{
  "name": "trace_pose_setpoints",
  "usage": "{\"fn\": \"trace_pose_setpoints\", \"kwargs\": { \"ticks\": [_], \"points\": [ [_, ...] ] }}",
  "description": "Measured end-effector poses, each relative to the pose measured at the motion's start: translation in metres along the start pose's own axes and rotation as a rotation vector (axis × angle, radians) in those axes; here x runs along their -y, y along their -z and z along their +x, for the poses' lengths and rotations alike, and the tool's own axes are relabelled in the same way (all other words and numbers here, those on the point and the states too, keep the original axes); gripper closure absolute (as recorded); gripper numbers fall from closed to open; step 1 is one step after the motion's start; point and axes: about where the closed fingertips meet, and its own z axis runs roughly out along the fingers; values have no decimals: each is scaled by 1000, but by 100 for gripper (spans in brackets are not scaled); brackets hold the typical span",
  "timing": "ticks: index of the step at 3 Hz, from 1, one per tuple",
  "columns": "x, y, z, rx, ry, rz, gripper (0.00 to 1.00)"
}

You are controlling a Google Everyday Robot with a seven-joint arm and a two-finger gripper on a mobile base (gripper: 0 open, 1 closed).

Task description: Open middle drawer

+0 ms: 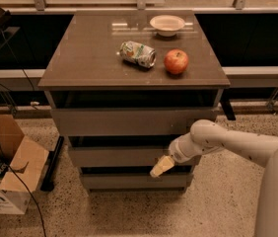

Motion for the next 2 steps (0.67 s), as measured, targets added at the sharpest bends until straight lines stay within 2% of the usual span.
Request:
{"fn": "trace_pose_setpoints", "kwargs": {
  "ticks": [1,2],
  "points": [
    [32,-16,11,-16,-32,0,0],
    [53,-28,24,-44,-61,-9,0]
  ]
}}
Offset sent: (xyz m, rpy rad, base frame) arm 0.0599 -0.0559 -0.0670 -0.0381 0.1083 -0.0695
